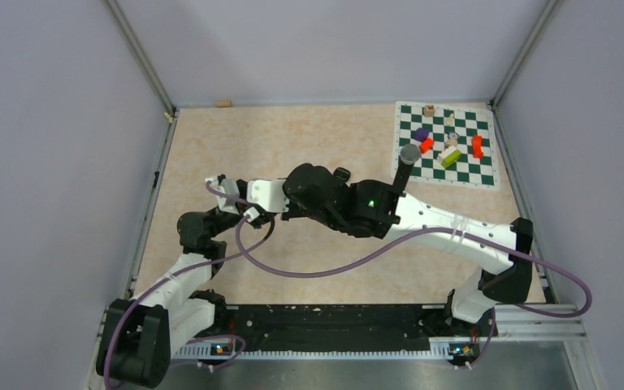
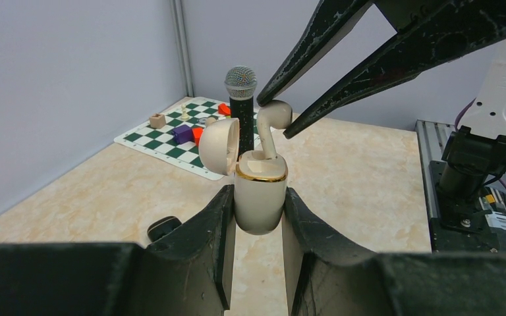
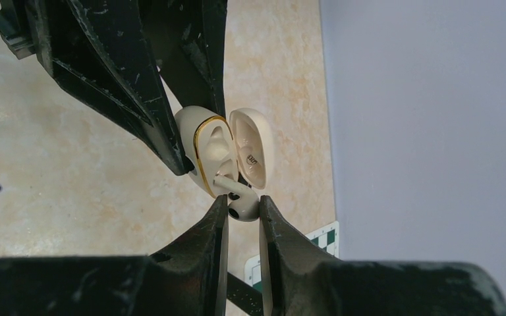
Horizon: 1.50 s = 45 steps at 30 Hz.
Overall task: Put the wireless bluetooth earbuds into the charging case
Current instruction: Insert the right earbud into the right side groove of the charging case.
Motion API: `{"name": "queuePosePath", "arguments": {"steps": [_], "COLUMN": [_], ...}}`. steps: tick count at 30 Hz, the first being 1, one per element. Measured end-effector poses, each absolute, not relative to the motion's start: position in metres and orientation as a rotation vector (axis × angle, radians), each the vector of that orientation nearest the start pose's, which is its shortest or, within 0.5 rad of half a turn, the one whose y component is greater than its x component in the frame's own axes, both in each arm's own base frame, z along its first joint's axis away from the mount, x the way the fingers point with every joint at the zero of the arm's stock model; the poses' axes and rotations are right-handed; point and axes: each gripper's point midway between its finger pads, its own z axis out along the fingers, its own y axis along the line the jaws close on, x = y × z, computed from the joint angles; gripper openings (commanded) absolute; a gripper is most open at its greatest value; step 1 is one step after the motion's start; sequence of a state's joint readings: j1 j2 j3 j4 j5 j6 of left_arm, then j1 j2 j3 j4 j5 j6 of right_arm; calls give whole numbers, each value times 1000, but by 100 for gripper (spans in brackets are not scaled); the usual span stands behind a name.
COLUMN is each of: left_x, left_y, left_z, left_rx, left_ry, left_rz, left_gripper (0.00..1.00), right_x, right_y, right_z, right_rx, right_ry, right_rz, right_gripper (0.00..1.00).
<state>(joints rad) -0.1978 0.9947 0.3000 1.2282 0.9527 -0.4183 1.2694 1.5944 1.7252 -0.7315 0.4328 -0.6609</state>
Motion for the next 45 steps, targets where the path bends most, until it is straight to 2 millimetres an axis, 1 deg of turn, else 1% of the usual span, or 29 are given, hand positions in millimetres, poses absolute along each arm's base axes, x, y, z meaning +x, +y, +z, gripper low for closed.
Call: {"name": "queuePosePath", "arguments": {"steps": [6, 12, 20, 45], "left_x": [227, 227, 228, 226], "left_y": [-201, -201, -199, -200], "left_z": [274, 273, 274, 272], "left_rx": [782, 780, 774, 788], "left_ry": [1089, 1093, 1092, 1096], "left_rz": [-1018, -1019, -1012, -1027], "left_gripper": [1, 1, 0, 0], "right_x": [219, 223, 227, 220], "right_y": [379, 379, 377, 382], "right_z": [316, 310, 313, 309], "right_rx": [-1589, -1580, -1564, -1587], "right_ry": [1388, 1363, 1353, 1362], "right_rz": [-125, -207, -242, -173], "right_gripper": [17, 17, 17, 17]}}
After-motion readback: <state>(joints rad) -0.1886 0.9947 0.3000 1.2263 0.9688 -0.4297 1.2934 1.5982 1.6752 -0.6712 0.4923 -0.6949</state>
